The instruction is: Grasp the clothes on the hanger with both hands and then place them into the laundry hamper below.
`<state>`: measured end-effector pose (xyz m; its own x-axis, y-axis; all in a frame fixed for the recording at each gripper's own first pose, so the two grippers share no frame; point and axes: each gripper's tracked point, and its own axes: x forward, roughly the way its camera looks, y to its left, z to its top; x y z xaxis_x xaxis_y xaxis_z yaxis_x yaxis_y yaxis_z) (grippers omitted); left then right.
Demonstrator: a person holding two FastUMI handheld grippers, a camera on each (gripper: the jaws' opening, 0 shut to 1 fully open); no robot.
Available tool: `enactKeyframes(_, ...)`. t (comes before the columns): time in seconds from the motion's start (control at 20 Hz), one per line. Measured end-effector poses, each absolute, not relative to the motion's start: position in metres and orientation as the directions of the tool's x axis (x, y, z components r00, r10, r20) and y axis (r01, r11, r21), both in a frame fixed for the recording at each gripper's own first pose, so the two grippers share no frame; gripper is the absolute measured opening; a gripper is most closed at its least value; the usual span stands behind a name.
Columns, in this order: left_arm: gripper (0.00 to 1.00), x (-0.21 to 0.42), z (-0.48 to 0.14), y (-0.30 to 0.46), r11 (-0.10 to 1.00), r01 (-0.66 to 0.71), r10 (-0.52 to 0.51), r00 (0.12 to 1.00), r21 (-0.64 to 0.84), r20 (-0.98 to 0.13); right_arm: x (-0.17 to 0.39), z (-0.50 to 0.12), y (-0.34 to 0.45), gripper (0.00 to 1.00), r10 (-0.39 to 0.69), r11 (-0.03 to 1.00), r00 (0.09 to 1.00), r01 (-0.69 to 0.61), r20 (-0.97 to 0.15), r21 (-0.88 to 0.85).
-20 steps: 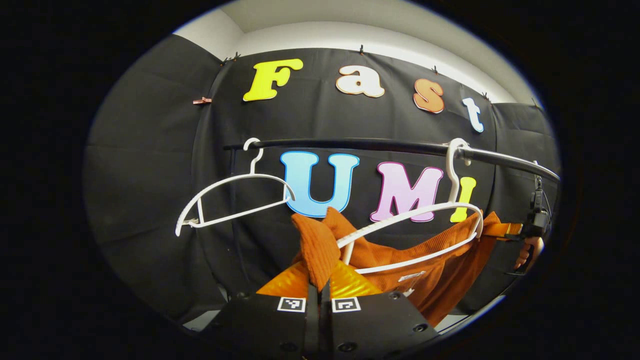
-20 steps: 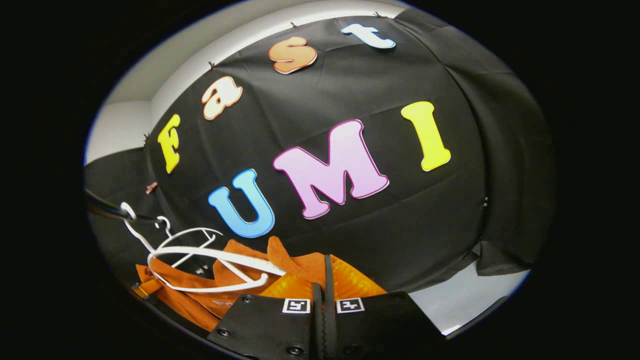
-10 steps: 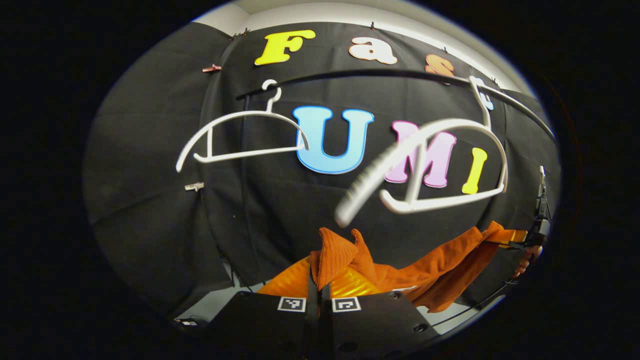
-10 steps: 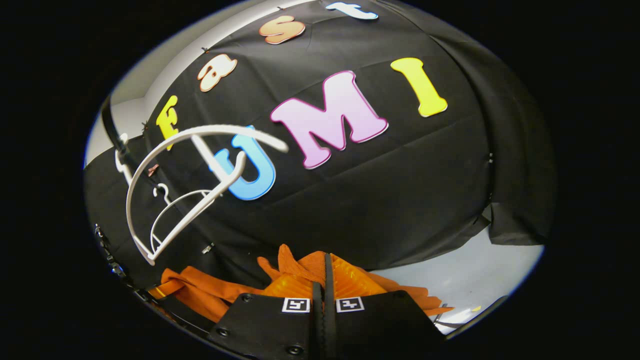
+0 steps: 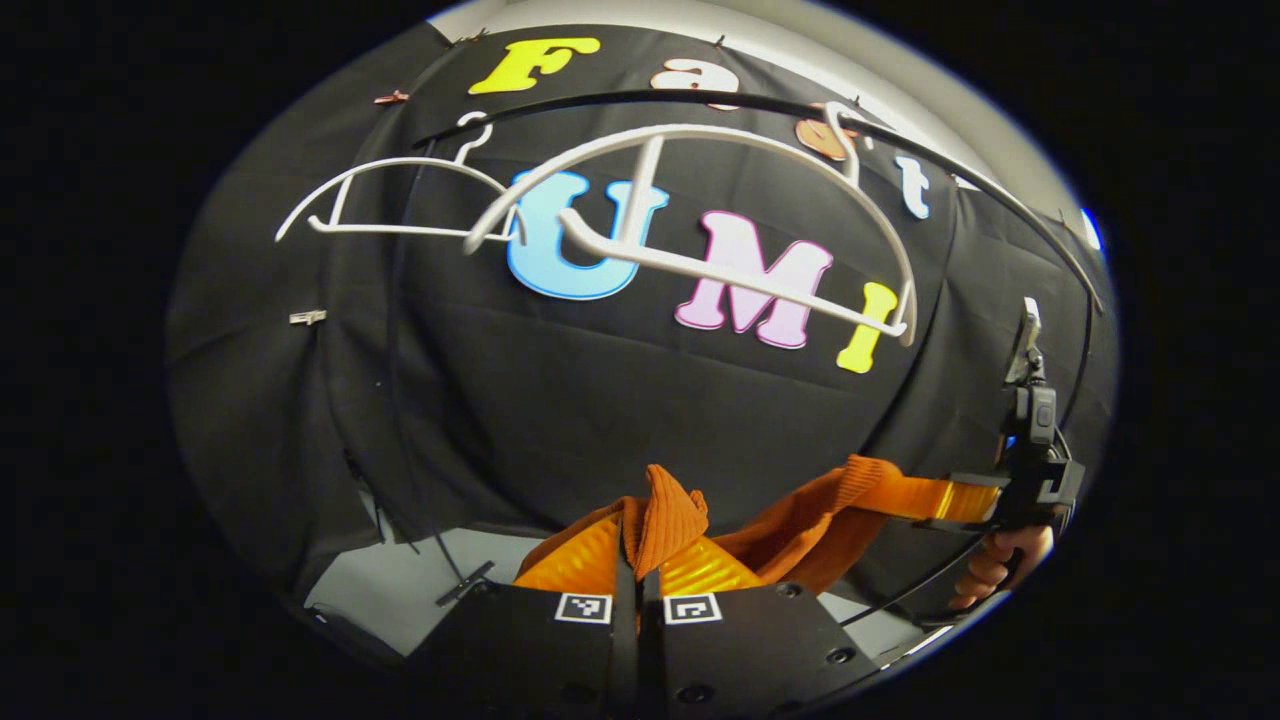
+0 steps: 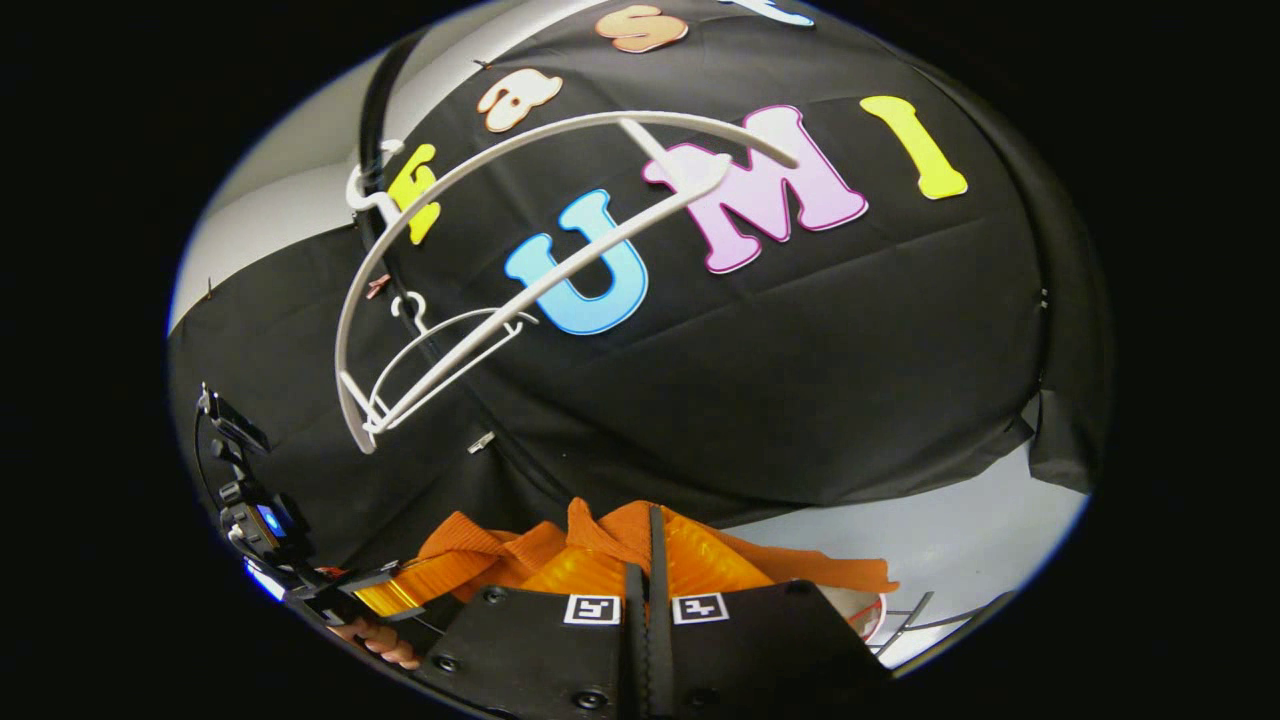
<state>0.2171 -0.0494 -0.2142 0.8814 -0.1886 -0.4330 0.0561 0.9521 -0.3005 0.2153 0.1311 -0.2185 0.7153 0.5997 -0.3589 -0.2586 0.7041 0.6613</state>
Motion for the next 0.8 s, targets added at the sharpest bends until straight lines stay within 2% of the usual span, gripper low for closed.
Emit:
enactKeyframes(0.05, 0.05, 0.219, -0.209, -0.057, 0.947, 0.079, -0.212, 0.881, -0.311, -0.422, 0.212, -0.213, 0.136, 0.05, 0.608, 0.7, 0.712, -0.273, -0.351, 0.66)
enactKeyframes(0.1, 0.05, 0.222, -0.209, -0.062, 0.943, 0.094, -0.229, 0.879, -0.32, -0.419, 0.208, -0.209, 0.14, 0.1, 0.617, 0.699, 0.706, -0.289, -0.347, 0.655)
enactKeyframes(0.15, 0.05, 0.223, -0.21, -0.066, 0.941, 0.104, -0.24, 0.877, -0.323, -0.417, 0.204, -0.208, 0.145, 0.05, 0.627, 0.696, 0.699, -0.305, -0.343, 0.65)
enactKeyframes(0.25, 0.05, 0.223, -0.219, -0.069, 0.939, 0.111, -0.25, 0.869, -0.326, -0.427, 0.195, -0.213, 0.153, 0.05, 0.642, 0.695, 0.681, -0.322, -0.353, 0.643)
enactKeyframes(0.3, 0.05, 0.22, -0.227, -0.071, 0.938, 0.11, -0.255, 0.862, -0.328, -0.439, 0.191, -0.221, 0.157, 0.05, 0.643, 0.7, 0.671, -0.323, -0.368, 0.636)
enactKeyframes(0.35, 0.05, 0.219, -0.236, -0.073, 0.939, 0.109, -0.257, 0.853, -0.328, -0.455, 0.186, -0.232, 0.156, 0.09, 0.645, 0.705, 0.659, -0.32, -0.387, 0.632)
enactKeyframes(0.4, 0.05, 0.217, -0.246, -0.075, 0.94, 0.105, -0.257, 0.845, -0.324, -0.47, 0.183, -0.243, 0.158, 0.05, 0.647, 0.71, 0.646, -0.315, -0.405, 0.63)
enactKeyframes(0.55, 0.05, 0.212, -0.279, -0.076, 0.946, 0.092, -0.25, 0.816, -0.31, -0.521, 0.175, -0.279, 0.16, 0.04, 0.638, 0.739, 0.607, -0.308, -0.474, 0.6)
enactKeyframes(0.65, 0.05, 0.207, -0.309, -0.065, 0.963, 0.051, -0.2, 0.792, -0.264, -0.577, 0.173, -0.313, 0.151, 0.05, 0.581, 0.801, 0.597, -0.3, -0.553, 0.518)
enactKeyframes(0.75, 0.06, 0.196, -0.344, -0.052, 0.972, -0.007, -0.156, 0.73, -0.235, -0.665, 0.163, -0.355, 0.13, 0.05, 0.491, 0.87, 0.568, -0.284, -0.661, 0.402)
enactKeyframes(0.8, 0.03, 0.19, -0.352, -0.047, 0.969, -0.045, -0.136, 0.72, -0.241, -0.68, 0.16, -0.369, 0.12, 0.21, 0.45, 0.893, 0.552, -0.27, -0.702, 0.36)
